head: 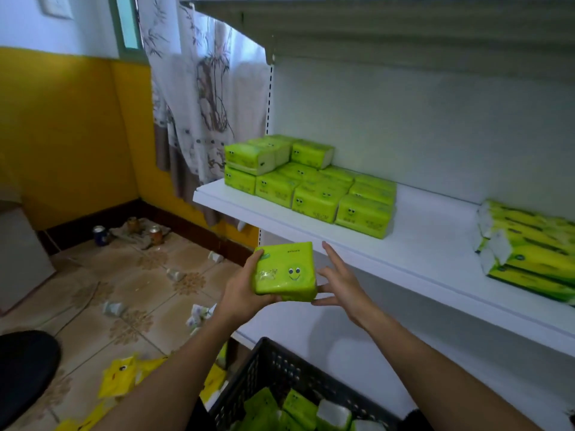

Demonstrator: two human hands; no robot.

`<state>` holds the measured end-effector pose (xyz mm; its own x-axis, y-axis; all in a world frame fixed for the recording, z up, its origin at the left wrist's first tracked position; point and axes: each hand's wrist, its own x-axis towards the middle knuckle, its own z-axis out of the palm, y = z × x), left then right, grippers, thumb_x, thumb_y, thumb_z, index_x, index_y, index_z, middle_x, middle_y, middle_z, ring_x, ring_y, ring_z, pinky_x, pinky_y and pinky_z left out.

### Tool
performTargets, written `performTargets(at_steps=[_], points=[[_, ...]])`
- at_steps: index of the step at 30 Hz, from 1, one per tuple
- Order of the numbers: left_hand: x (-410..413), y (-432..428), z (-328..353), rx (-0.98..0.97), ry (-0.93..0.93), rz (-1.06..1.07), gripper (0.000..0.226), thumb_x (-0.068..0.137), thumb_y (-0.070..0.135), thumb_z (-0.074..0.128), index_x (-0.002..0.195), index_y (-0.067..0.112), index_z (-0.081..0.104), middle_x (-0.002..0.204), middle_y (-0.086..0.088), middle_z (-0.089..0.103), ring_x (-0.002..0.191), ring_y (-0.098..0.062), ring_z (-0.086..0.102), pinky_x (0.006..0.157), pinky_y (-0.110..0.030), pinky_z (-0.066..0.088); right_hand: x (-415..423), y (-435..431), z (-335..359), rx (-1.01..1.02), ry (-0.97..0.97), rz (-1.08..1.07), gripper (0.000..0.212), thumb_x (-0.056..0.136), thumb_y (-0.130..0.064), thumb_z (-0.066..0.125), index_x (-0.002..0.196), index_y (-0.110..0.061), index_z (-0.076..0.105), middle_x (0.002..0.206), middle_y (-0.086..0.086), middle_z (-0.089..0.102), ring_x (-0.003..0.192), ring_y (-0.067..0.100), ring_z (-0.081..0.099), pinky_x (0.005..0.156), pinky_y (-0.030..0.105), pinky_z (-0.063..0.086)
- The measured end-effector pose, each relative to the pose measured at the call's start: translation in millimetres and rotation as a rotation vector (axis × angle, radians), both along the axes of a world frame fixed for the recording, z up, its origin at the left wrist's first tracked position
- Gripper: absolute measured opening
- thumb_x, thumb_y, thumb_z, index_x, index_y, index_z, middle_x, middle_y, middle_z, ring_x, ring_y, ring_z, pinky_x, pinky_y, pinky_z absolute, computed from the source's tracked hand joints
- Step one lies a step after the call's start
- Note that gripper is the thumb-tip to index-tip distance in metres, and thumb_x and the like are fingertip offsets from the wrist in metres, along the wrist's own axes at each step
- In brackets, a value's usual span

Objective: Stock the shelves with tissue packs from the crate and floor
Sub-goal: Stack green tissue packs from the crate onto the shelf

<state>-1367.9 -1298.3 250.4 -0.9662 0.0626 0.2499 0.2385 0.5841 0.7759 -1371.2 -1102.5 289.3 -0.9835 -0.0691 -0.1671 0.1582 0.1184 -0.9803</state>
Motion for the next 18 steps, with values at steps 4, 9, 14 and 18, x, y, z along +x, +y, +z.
performTargets(at_steps=[4,9,14,18], points=[[-25,-3,47,-0.019,0.063,0.009,0.103,0.063,0.029,0.085,0.145,0.024,0.023,0.138,-0.008,0.046,0.124,-0.024,0.045,0.083,-0.02,0.033,-14,-4,37,0.189,0.192,0.06,0.065,0.086,-0.035,0.064,0.137,-0.052,0.028,0.133,-0.004,0.051,0.106,0.017,0.059,0.078,0.038,0.058],[-59,6,97,0.05,0.109,-0.001,0.08,0.07,0.026,0.08,0.138,0.03,0.037,0.121,-0.008,0.057,0.098,-0.019,0.053,0.072,-0.019,0.038,-41,2,75,0.644,0.6,0.027,0.093,0.074,-0.027,0.075,0.144,-0.045,0.017,0.14,-0.002,0.047,0.123,0.017,0.047,0.099,0.032,0.043],[-96,14,119,0.113,0.144,0.002,0.078,0.075,0.029,0.075,0.139,0.03,0.03,0.115,-0.004,0.055,0.1,-0.023,0.057,0.081,-0.03,0.046,-78,3,103,0.634,0.62,-0.047,0.065,0.08,-0.019,0.072,0.139,-0.025,0.044,0.118,0.001,0.057,0.097,0.013,0.048,0.085,0.022,0.04],[-122,14,118,0.104,0.135,0.053,0.069,0.084,0.027,0.067,0.141,0.022,0.029,0.117,-0.004,0.055,0.094,-0.017,0.059,0.082,-0.032,0.047,-114,10,112,0.56,0.526,-0.175,0.061,0.082,-0.019,0.07,0.138,-0.018,0.046,0.099,0.007,0.058,0.083,0.013,0.042,0.075,0.022,0.04]])
